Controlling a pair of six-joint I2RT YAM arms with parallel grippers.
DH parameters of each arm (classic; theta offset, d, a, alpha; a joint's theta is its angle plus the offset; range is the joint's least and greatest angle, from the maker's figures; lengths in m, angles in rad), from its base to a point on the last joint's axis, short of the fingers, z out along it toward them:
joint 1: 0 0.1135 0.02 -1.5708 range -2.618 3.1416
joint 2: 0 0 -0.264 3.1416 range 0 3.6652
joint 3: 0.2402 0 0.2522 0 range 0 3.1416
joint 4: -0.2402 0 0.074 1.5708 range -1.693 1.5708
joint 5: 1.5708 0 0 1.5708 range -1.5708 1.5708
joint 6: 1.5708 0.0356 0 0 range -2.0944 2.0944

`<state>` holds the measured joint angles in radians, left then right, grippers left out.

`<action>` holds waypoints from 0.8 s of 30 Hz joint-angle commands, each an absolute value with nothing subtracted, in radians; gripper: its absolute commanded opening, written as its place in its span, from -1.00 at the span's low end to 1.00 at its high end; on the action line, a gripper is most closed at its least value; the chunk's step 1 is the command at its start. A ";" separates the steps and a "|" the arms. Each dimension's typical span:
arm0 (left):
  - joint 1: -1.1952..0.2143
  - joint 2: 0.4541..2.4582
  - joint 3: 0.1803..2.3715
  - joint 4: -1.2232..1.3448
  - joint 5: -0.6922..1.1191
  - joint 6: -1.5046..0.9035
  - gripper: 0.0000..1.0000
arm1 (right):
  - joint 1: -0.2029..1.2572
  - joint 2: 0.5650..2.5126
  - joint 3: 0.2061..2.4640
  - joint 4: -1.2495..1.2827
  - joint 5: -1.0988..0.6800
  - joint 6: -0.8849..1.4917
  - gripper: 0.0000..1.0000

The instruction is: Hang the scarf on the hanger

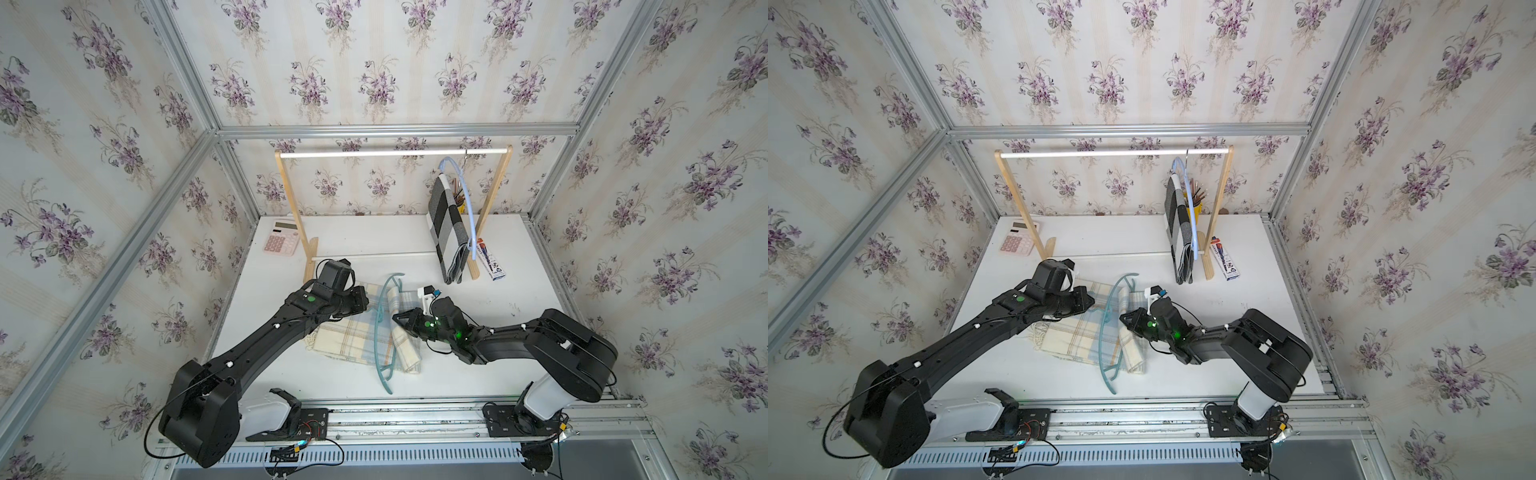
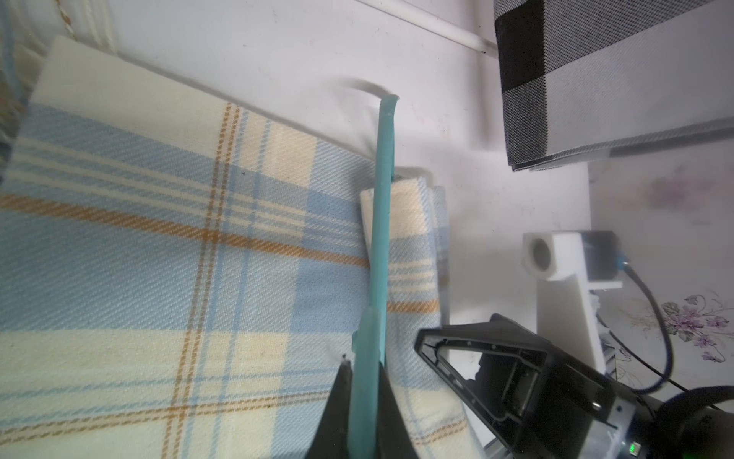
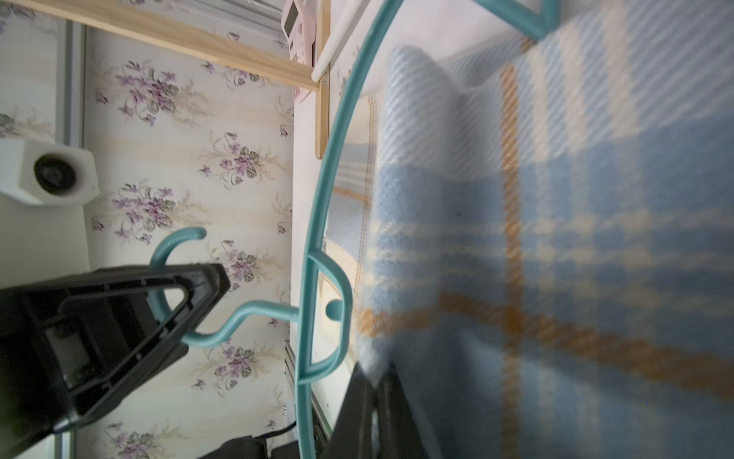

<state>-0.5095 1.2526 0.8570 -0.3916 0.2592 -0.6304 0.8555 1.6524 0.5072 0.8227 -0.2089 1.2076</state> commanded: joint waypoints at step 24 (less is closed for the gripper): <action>-0.508 1.181 0.891 -0.311 0.414 -0.699 -1.00 | 0.920 1.915 0.729 0.943 -0.092 1.393 -1.00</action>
<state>-0.5091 1.1786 0.8841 -0.3622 0.3824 -0.6930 0.9173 1.9079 0.7128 0.9360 -0.0639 1.3945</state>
